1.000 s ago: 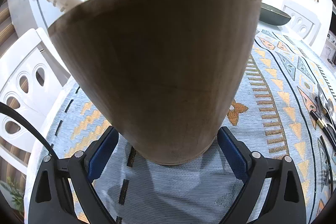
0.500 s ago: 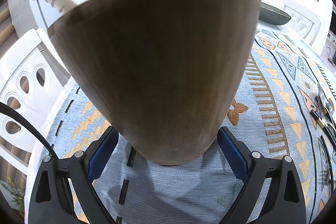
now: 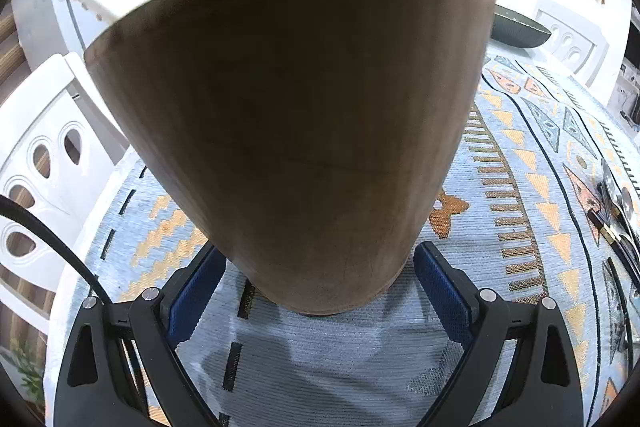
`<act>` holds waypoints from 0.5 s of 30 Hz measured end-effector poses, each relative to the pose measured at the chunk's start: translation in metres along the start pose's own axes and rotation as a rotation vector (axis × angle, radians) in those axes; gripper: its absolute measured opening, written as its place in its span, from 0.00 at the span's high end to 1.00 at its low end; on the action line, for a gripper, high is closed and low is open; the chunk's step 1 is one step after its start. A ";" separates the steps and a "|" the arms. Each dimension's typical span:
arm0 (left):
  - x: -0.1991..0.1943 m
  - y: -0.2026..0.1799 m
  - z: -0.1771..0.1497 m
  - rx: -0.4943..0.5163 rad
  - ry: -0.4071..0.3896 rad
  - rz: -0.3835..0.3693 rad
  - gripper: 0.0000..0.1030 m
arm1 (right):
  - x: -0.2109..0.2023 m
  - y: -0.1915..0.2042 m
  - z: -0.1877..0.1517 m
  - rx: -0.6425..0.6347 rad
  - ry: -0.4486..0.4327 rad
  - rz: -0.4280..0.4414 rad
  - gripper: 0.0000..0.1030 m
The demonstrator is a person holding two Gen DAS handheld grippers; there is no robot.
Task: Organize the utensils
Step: 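Move the open right tool back toward the utensil pile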
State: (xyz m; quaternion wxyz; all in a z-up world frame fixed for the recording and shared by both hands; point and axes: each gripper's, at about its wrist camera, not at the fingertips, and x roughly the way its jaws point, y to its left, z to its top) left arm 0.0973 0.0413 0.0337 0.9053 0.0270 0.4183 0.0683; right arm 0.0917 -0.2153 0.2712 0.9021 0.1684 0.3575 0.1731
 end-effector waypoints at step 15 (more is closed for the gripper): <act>0.005 -0.004 0.002 0.002 0.035 0.000 0.07 | -0.034 -0.129 -0.154 0.680 0.172 -0.063 0.51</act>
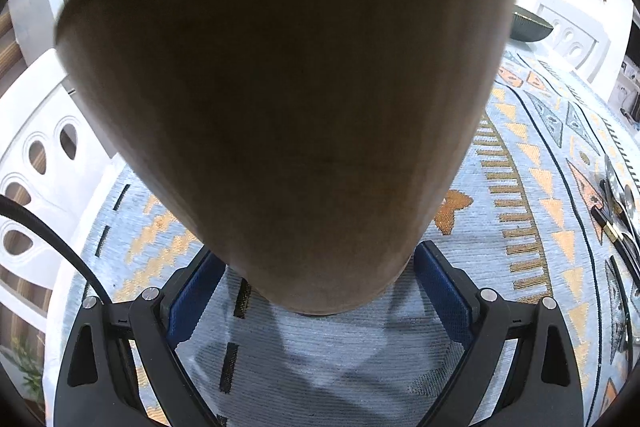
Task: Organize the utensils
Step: 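Move the open right tool back toward the utensil pile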
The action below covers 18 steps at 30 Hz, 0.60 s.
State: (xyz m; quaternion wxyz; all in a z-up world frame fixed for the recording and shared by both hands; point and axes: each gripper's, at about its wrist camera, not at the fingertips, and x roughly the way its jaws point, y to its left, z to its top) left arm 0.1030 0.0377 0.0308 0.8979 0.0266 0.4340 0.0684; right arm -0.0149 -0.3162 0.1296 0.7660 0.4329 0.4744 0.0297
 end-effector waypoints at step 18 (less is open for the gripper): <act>-0.002 -0.016 0.010 0.037 -0.012 0.116 0.00 | 0.010 0.036 -0.153 -0.475 0.018 -0.362 0.51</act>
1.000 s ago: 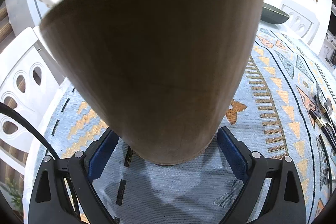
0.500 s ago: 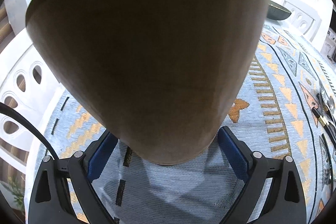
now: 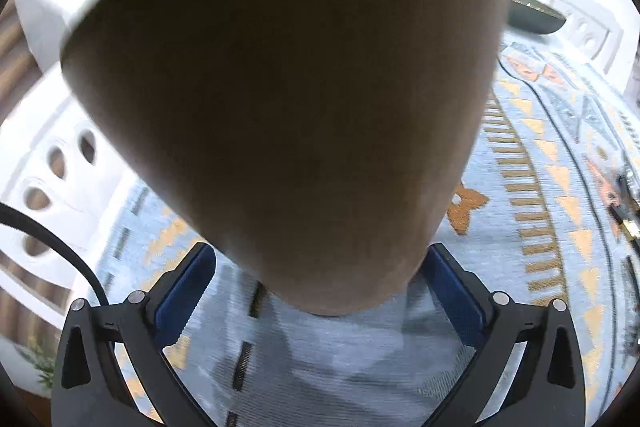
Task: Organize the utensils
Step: 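Move the open right tool back toward the utensil pile, then move the open right tool over the lone black chopstick on the runner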
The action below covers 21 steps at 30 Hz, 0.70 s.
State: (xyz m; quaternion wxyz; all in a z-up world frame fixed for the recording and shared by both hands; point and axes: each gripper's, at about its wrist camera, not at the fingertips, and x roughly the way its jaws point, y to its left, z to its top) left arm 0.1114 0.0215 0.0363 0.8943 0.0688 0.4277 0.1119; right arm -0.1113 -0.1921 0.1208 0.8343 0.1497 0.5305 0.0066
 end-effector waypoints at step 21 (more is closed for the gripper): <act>-0.002 0.005 -0.013 0.000 -0.001 0.064 0.00 | 0.001 -0.006 0.004 0.007 0.070 0.234 0.51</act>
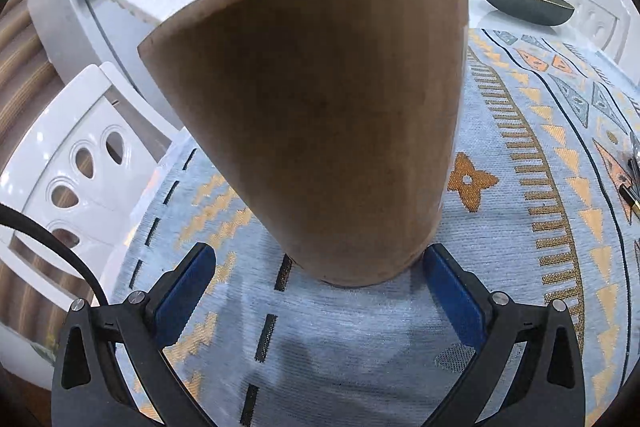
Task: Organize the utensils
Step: 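Move the open right tool over the lone black chopstick on the runner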
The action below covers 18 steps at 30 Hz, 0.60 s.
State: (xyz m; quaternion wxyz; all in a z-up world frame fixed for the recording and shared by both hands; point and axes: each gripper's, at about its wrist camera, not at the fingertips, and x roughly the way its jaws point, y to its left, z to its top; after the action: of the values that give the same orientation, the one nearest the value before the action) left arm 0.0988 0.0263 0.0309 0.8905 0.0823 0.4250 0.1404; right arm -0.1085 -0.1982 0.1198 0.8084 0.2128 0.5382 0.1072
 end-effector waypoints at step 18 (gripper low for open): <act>0.019 0.028 -0.005 -0.072 0.037 -0.091 0.00 | 0.004 -0.013 0.053 0.182 -0.006 0.002 0.50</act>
State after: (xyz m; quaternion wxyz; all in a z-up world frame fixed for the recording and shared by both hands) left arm 0.1011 0.0585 0.0214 0.8903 0.0282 0.4393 0.1163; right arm -0.0588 -0.2202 0.1280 0.7873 0.2861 0.5432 0.0580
